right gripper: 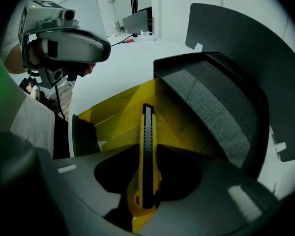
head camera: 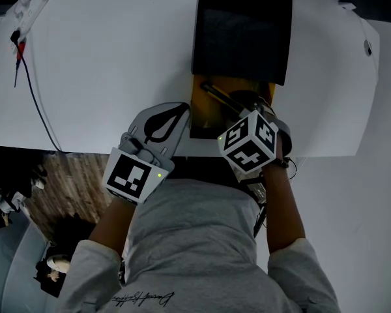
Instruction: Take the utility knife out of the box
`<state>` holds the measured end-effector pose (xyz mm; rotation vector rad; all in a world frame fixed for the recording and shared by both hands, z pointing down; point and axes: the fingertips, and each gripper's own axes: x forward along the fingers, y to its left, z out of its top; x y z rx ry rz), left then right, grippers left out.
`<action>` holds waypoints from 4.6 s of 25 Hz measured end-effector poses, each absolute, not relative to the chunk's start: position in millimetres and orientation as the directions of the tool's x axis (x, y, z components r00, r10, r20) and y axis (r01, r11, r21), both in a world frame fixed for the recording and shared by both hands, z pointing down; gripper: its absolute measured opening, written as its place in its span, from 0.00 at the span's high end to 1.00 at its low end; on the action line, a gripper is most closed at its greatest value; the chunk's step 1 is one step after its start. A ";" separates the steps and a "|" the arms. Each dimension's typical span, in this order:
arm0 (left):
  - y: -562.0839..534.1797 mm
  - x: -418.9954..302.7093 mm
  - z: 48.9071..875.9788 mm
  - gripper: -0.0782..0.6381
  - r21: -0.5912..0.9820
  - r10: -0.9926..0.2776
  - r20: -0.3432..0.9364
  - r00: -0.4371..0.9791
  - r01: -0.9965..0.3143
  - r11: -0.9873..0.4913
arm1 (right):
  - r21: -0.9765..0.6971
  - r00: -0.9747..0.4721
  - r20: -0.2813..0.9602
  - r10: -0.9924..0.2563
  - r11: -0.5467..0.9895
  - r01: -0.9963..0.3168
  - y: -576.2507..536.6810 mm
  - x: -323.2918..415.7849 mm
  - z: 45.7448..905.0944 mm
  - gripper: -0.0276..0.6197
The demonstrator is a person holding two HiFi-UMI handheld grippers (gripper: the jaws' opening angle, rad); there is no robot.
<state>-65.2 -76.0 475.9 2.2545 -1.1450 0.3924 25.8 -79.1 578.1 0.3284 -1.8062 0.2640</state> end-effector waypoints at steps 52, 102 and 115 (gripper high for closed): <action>-72.0 -42.9 428.4 0.89 0.256 -0.661 0.428 0.617 -0.784 -0.566 | 0.020 -0.390 0.893 -0.224 0.886 -0.463 -77.6 34.6 505.1 0.75; -83.0 -46.4 347.3 0.89 0.168 -0.730 0.327 0.601 -0.797 -0.581 | -0.094 -0.623 0.660 -0.419 0.777 -0.623 -81.8 38.9 369.4 0.75; -78.0 -45.0 332.1 0.89 0.146 -0.725 0.325 0.607 -0.790 -0.596 | -0.115 -0.641 0.617 -0.456 0.754 -0.647 -79.6 41.7 356.3 0.75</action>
